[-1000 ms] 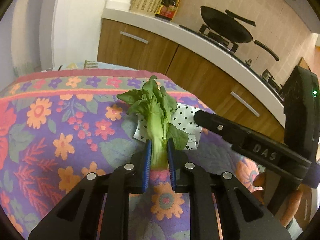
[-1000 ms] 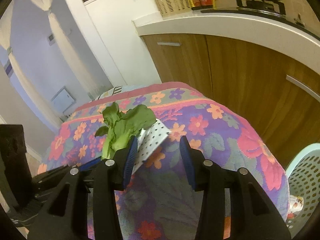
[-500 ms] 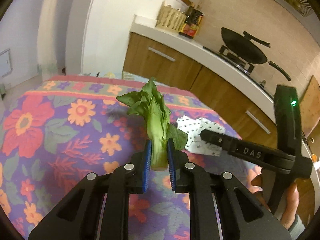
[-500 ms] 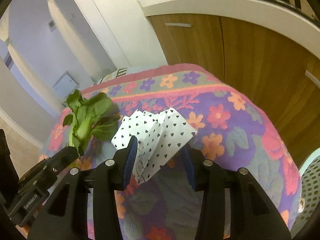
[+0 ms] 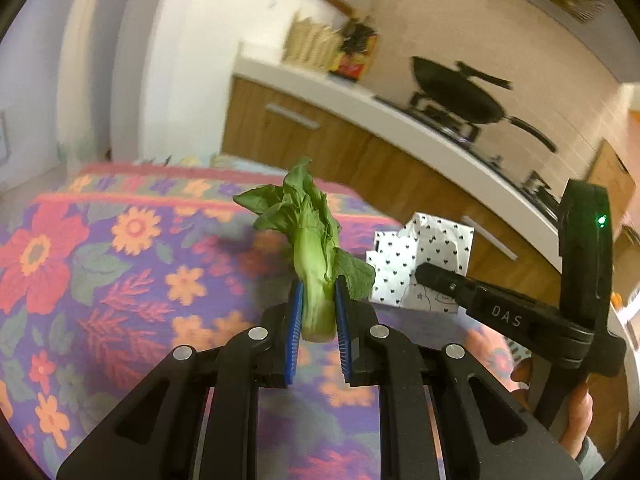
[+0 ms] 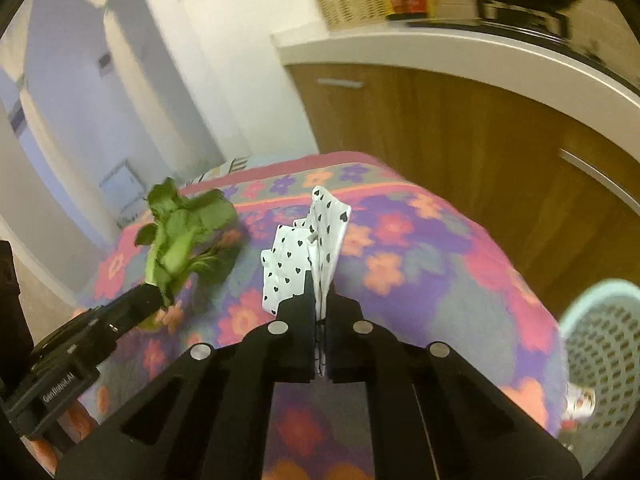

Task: Collect trash
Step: 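Carry the bok choy with the left tool while the right tool carries the paper over the basket, then open the left tool to drop the bok choy while the right tool drops the paper into the basket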

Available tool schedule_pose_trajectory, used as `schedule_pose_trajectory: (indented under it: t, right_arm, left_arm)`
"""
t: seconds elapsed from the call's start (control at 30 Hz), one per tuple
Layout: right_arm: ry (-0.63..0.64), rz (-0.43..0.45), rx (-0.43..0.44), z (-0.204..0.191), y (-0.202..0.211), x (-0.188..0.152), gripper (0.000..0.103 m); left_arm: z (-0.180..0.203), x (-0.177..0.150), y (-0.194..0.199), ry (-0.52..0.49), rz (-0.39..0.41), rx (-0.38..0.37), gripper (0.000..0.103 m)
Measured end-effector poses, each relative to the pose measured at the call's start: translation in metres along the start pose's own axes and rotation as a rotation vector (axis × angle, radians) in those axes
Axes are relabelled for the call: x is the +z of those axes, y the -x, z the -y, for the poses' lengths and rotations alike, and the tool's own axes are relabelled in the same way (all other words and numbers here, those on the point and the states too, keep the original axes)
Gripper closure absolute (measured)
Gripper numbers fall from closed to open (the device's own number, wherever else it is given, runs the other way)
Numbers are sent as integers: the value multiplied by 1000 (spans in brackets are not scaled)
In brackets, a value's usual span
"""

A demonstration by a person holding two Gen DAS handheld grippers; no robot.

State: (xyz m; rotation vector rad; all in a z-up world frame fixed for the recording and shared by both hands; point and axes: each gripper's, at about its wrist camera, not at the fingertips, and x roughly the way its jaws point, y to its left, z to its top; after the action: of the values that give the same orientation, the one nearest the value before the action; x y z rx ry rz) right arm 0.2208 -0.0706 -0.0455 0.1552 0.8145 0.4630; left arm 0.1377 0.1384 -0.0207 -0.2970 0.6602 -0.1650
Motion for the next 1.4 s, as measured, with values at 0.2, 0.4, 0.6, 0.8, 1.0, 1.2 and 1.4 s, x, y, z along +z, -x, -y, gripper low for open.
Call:
schedule_pose_trajectory:
  t: [0.2, 0.4, 0.6, 0.8, 1.0, 1.2, 1.4]
  right_arm:
    - [-152, 85, 5, 65, 66, -21, 101]
    - [-181, 125, -89, 110, 114, -45, 101]
    - [-209, 140, -200, 156, 149, -73, 101]
    - [-273, 101, -280, 207, 164, -100, 101]
    - [-364, 30, -308, 240, 154, -121, 101]
    - [-425, 14, -312, 259, 155, -133, 101]
    - [-467, -7, -297, 271, 153, -142, 101]
  left_arm:
    - [61, -12, 22, -94, 12, -81, 89]
    - [134, -31, 20, -196, 9, -146, 89]
    - [200, -52, -4, -263, -41, -209, 89]
    - [248, -70, -40, -295, -121, -263, 89]
    - [270, -82, -70, -305, -187, -279, 89]
    - [272, -89, -92, -297, -242, -265, 89]
    - [288, -88, -95, -334, -240, -248, 90]
